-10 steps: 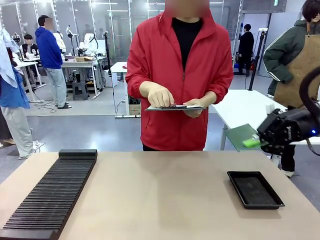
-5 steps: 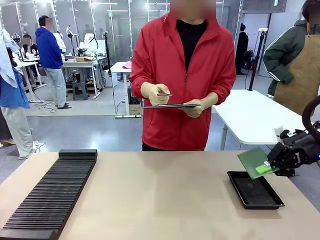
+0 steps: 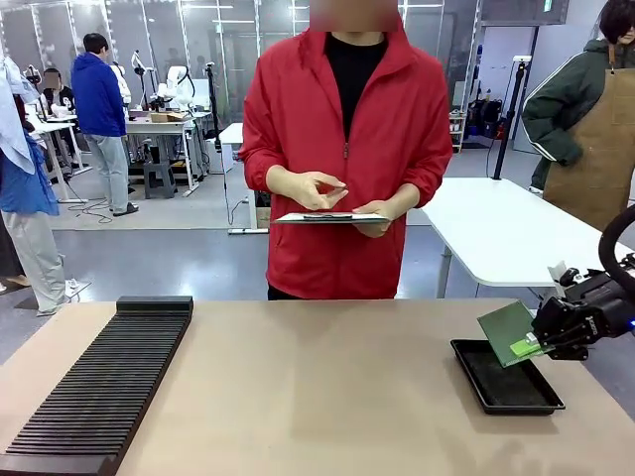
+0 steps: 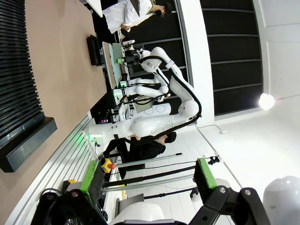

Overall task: Inspect the PCB.
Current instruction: Place the Blank PCB in the ESD tray.

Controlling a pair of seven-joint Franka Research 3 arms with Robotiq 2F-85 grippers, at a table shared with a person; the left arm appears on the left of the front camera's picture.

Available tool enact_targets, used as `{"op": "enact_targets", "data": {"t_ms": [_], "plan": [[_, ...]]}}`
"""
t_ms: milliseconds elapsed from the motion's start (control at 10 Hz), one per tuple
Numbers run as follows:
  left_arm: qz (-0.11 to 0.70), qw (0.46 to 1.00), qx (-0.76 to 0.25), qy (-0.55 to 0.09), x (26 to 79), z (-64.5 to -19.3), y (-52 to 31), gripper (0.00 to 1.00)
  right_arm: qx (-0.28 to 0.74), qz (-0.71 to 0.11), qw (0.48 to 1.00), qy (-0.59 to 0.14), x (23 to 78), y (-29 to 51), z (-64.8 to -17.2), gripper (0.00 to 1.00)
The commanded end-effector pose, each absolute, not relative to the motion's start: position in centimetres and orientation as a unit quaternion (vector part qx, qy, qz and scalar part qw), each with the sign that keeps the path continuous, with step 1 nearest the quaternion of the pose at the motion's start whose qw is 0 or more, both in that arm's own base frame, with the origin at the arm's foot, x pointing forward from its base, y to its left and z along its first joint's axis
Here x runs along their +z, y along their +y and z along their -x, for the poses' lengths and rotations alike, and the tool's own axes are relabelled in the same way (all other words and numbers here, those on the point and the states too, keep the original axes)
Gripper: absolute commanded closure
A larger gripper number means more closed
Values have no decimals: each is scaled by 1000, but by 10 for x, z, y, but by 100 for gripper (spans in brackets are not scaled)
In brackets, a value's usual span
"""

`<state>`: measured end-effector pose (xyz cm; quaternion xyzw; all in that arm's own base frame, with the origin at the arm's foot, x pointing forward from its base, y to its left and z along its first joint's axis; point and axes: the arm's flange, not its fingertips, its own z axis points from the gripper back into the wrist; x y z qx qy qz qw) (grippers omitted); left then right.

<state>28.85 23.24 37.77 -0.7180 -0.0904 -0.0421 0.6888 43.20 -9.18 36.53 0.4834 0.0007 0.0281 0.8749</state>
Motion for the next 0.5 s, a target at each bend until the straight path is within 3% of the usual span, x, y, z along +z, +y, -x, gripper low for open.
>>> {"op": "enact_targets", "data": {"t_ms": [0, 200, 400], "plan": [[715, 692, -41, -87, 381, -287, 235, 0, 26, -488, 873, 9, 366, -91, -432, 97], [715, 692, -41, -87, 381, -287, 235, 0, 28, -485, 874, 2, 365, -91, -432, 97], [715, 692, -41, -87, 381, -287, 235, 0, 38, -426, 904, 1, 346, -95, -452, 97]]}}
